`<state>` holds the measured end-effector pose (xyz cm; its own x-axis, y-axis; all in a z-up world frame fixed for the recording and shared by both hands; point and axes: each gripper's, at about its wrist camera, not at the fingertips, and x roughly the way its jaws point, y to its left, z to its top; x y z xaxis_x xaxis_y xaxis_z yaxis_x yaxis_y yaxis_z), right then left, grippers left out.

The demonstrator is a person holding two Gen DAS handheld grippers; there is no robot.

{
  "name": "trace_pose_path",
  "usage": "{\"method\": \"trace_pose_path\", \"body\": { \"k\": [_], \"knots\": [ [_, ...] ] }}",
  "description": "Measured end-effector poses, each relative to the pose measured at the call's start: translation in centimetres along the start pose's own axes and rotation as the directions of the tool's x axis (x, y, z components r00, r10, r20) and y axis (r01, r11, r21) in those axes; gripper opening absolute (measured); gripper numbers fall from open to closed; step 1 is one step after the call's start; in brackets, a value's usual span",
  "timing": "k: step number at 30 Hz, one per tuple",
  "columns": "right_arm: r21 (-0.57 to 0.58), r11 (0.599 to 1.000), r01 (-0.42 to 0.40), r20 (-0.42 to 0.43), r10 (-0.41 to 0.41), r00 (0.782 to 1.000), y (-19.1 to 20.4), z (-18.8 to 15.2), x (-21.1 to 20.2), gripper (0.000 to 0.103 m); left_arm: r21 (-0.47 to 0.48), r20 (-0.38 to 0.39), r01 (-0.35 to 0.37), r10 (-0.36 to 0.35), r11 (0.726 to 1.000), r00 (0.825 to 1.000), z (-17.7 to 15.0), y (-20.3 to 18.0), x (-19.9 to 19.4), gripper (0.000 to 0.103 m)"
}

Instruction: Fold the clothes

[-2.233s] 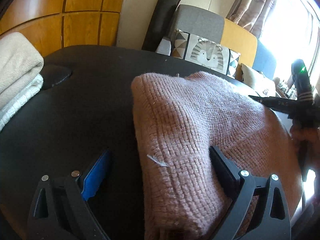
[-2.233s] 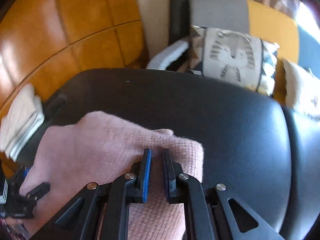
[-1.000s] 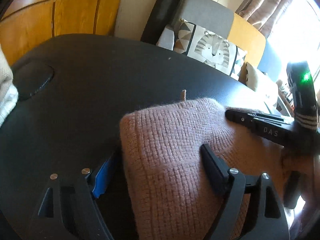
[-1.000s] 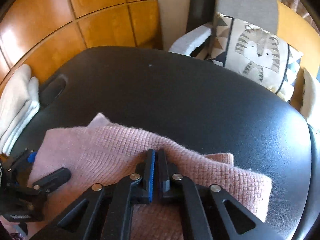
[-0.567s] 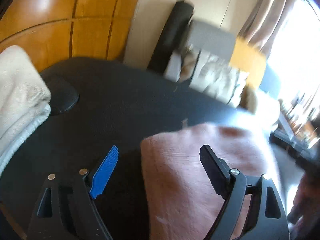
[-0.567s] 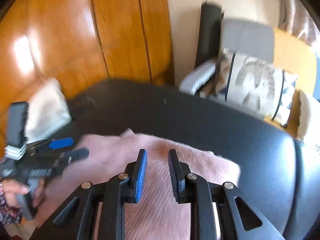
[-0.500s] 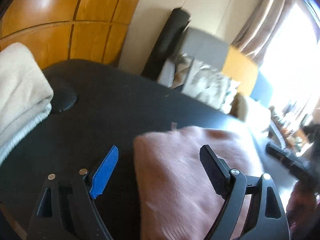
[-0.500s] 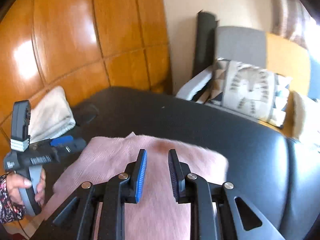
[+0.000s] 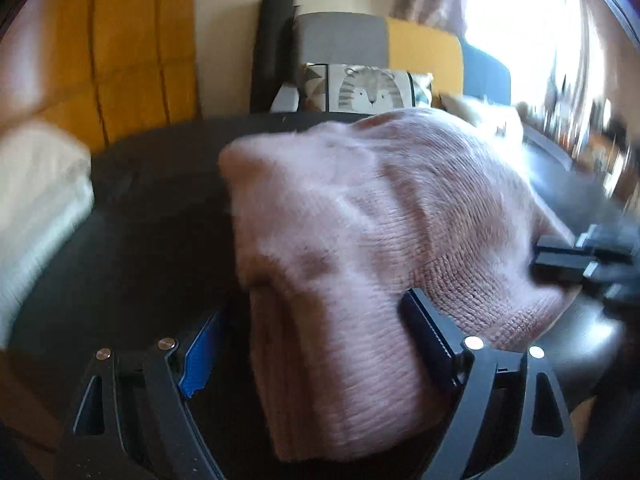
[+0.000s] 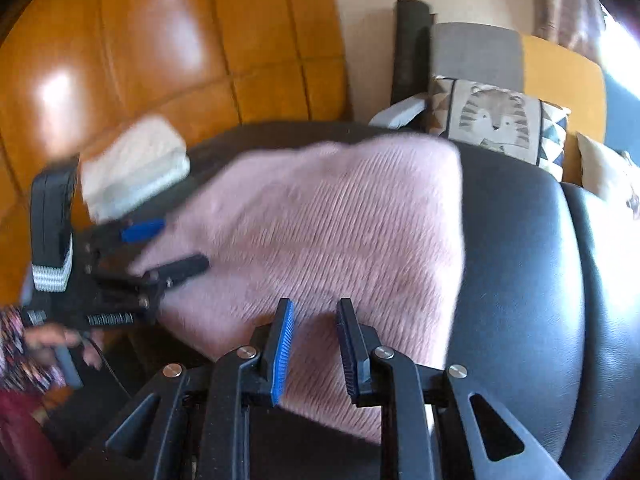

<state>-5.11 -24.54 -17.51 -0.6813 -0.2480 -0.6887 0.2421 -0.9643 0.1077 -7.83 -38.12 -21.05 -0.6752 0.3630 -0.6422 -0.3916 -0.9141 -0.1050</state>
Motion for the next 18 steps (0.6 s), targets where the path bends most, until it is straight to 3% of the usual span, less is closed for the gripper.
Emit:
{"method": "trace_pose_path", "body": {
  "k": [1,3,7,10,12,14,16,18],
  "knots": [
    [-0.016,1.000,0.011,-0.010,-0.011,1.000,0.3,-0.5,0.5,0.021,-0.048,-0.004,0.022,-0.022,0.999,1.000,-0.3,0.8,0.2,0.094],
    [0.015,1.000,0.004,0.038,-0.004,0.999,-0.2,-1.7,0.4,0.021,-0.045,0.006,0.029,-0.029,0.999,1.000,-0.4,0.8,0.1,0.094],
    [0.056,0.998,-0.029,0.050,0.026,0.998,-1.0,-1.8,0.1,0.021,-0.075,-0.005,0.040,-0.041,0.996,0.999,0.1,1.1,-0.4,0.094],
    [0.162,0.982,-0.099,0.084,0.087,0.993,-2.8,-1.8,-2.0,0.021,-0.117,0.071,0.015,-0.007,0.993,0.997,0.5,1.6,-3.2,0.093],
    [0.199,0.976,-0.092,0.111,0.071,0.991,-3.3,-2.2,-3.5,0.021,-0.133,0.157,-0.007,0.028,0.991,0.987,0.6,1.7,-5.6,0.093],
    [0.194,0.980,-0.034,0.101,0.015,0.995,-3.3,-2.8,-4.5,0.021,-0.087,0.239,0.019,0.002,0.996,0.971,1.1,0.7,-7.3,0.093],
    [0.175,0.984,-0.009,0.094,-0.008,0.996,-2.8,-3.4,-5.0,0.021,0.020,0.269,0.036,-0.040,0.999,0.962,1.5,-1.4,-7.7,0.093],
    [0.145,0.989,0.002,0.097,-0.016,0.995,-2.3,-3.4,-5.1,0.021,0.130,0.231,0.045,-0.074,0.990,0.970,1.6,-3.6,-6.5,0.093]
  ]
}}
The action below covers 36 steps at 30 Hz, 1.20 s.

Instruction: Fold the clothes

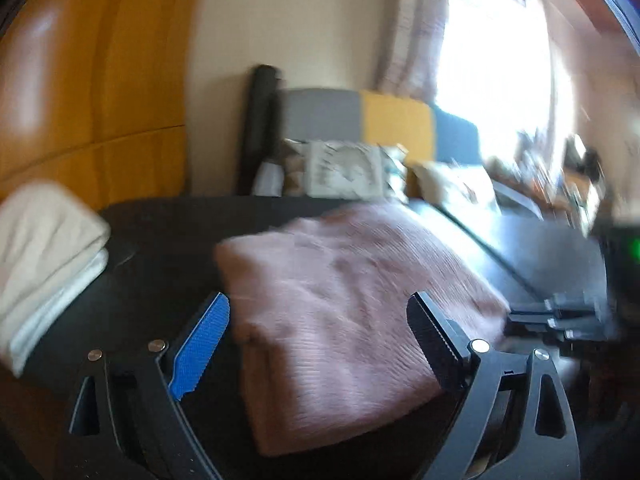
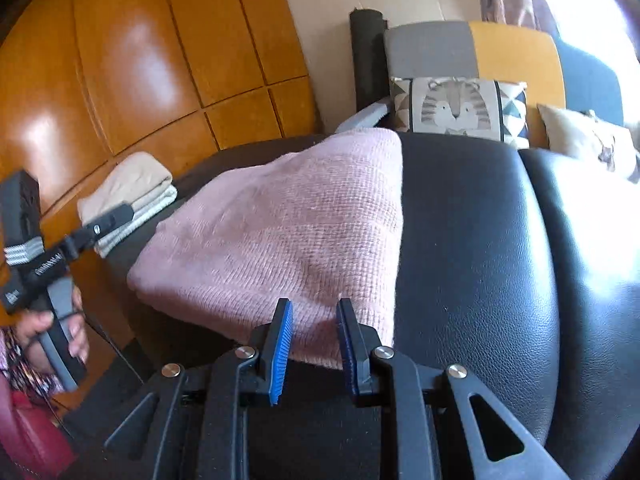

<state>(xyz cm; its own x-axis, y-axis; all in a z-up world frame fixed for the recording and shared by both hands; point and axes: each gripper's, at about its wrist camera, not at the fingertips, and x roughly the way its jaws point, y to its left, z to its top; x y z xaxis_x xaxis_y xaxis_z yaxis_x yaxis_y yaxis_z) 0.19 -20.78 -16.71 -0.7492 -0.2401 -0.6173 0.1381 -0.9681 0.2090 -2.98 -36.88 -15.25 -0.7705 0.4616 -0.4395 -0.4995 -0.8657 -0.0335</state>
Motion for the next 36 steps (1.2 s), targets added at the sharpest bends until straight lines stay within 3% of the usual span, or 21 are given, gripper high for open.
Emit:
{"method": "trace_pose_path", "body": {
  "k": [3,6,8,15,20,23,25,28,29,32,33,34,36],
  "knots": [
    [-0.053,0.998,-0.017,-0.031,0.016,0.999,1.5,-0.2,1.0,0.021,0.070,-0.100,0.033,-0.026,0.997,0.995,-1.4,-1.3,2.5,0.093],
    [-0.088,0.996,-0.014,-0.051,0.009,0.999,1.9,-0.7,1.7,0.021,0.001,-0.209,0.008,-0.007,1.000,0.978,-3.0,0.2,4.5,0.093],
    [-0.094,0.995,-0.016,-0.046,0.011,0.999,1.7,-1.0,1.9,0.021,-0.105,-0.228,0.038,-0.061,0.994,0.972,-3.9,2.1,4.8,0.094],
    [0.004,0.997,-0.081,-0.010,0.081,0.997,0.5,-1.3,2.0,0.024,-0.210,-0.217,0.048,-0.094,0.977,0.972,-3.4,3.6,3.1,0.094],
    [0.085,0.985,-0.149,-0.025,0.152,0.988,-0.7,-0.8,2.0,0.027,-0.438,-0.206,-0.018,-0.081,0.899,0.975,-3.0,8.5,2.8,0.094],
    [0.126,0.976,-0.180,-0.031,0.185,0.982,-1.1,-0.2,1.9,0.028,-0.472,-0.236,-0.022,-0.102,0.881,0.966,-2.0,10.1,4.5,0.094],
    [0.149,0.965,-0.218,0.028,0.216,0.976,-1.6,0.8,0.9,0.028,-0.460,-0.259,0.010,-0.145,0.888,0.955,-0.9,10.3,5.9,0.094],
    [0.191,0.959,-0.211,0.067,0.202,0.977,-3.1,3.3,0.6,0.040,-0.459,-0.297,0.049,-0.205,0.887,0.933,0.5,10.7,8.3,0.094],
    [0.212,0.956,-0.201,0.058,0.193,0.979,-3.8,4.2,0.9,0.051,-0.474,-0.309,0.045,-0.214,0.880,0.926,0.6,11.0,8.7,0.094],
    [0.300,0.935,-0.191,0.011,0.196,0.980,-6.4,6.4,2.9,0.069,-0.557,-0.364,0.021,-0.266,0.830,0.892,0.4,12.4,11.2,0.094],
    [0.334,0.924,-0.186,-0.008,0.201,0.980,-7.3,7.1,3.7,0.074,-0.563,-0.357,0.026,-0.272,0.826,0.894,0.5,12.5,11.3,0.094],
    [0.366,0.913,-0.182,-0.028,0.207,0.978,-8.2,7.7,4.6,0.075,-0.569,-0.349,0.032,-0.277,0.822,0.895,0.7,12.7,11.5,0.094],
    [0.400,0.899,-0.178,-0.080,0.228,0.970,-9.7,8.6,6.5,0.075,-0.556,-0.370,0.041,-0.291,0.830,0.882,1.0,12.6,12.2,0.095]
  ]
}}
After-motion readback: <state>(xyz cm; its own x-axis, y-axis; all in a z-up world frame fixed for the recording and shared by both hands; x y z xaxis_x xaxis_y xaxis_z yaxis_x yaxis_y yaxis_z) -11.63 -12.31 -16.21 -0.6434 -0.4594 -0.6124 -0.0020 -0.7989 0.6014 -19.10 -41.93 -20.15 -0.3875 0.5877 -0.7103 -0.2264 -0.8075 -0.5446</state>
